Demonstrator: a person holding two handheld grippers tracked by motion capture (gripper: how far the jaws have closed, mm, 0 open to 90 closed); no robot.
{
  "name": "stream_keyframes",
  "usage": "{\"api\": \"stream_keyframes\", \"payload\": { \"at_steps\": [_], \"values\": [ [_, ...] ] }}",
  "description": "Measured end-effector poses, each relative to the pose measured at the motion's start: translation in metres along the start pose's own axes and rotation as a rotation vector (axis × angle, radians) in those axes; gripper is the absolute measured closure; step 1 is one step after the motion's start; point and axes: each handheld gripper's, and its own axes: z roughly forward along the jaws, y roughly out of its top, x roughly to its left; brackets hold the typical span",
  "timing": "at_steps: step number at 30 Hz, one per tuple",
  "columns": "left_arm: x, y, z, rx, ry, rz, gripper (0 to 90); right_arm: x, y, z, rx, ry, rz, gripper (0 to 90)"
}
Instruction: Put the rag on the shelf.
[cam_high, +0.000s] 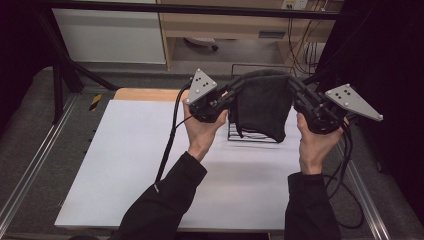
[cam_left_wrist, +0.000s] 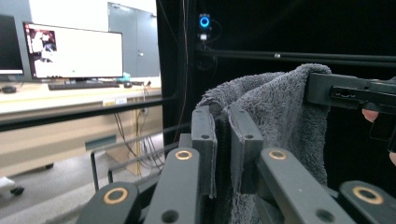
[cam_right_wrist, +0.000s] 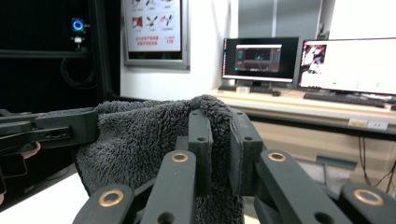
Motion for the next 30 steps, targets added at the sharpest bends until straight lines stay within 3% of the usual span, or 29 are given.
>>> {"api": "stream_keyframes", "payload": {
  "at_steps": [13,24,30],
  "values": [
    [0.001,0.035,0.019,-0.058,0.025,0.021,81.7,-0.008,0.033,0.008,-0.07,-0.015,-0.011,81.8],
    [0.002,0.065,0.035,-0.061,0.046,0.06,81.7,-0.02,0.058,0.023,-0.092,-0.033,-0.034,81.8],
    [0.008,0.078,0.046,-0.071,0.05,0.036,81.7,-0.03,0.068,0.034,-0.106,-0.03,-0.017,81.8]
  ]
}}
